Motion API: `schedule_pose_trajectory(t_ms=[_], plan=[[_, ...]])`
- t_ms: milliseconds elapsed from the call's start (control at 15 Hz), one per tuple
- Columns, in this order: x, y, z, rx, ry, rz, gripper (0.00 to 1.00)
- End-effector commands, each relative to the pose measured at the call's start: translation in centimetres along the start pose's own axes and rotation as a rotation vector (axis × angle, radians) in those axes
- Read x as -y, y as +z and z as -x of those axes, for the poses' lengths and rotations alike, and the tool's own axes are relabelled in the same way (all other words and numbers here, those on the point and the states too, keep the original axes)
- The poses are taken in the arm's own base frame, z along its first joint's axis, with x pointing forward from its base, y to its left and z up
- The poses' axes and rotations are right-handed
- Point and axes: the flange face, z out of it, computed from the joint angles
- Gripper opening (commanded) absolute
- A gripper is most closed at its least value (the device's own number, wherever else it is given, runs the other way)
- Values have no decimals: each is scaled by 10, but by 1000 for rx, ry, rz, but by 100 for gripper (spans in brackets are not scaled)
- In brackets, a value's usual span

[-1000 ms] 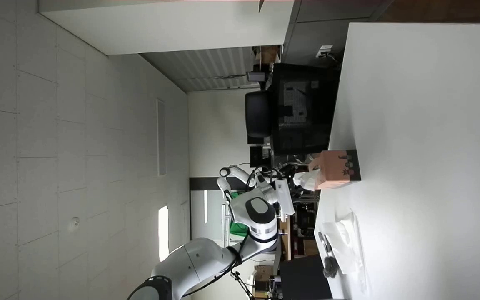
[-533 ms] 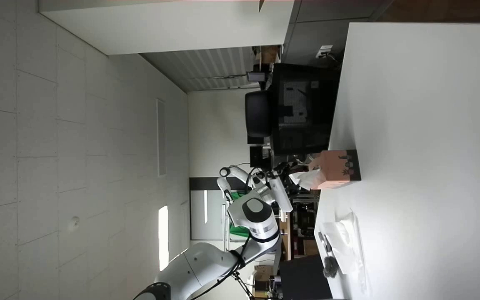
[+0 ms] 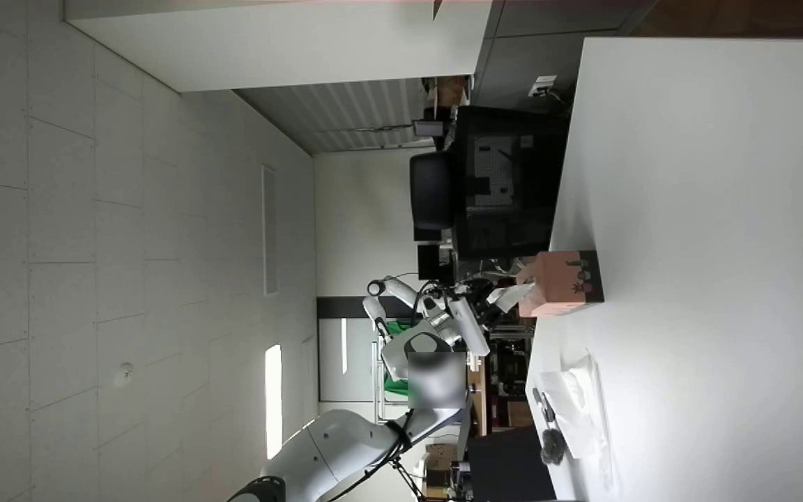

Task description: Put a tissue on the table

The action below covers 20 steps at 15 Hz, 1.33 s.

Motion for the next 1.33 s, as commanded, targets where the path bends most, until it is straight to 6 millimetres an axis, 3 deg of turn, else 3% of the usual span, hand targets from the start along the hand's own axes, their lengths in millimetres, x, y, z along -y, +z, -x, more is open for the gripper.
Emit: schedule_pose_trajectory(t_ms=[0, 200, 600, 867, 1267], plan=[[-4, 1, -9, 16, -16, 65, 11], [-5, 0, -12, 36, -45, 91, 0], [-14, -13, -30, 85, -43, 36, 0], [-35, -45, -57, 88, -24, -35, 0], [-73, -110, -89, 16, -10, -83, 0]])
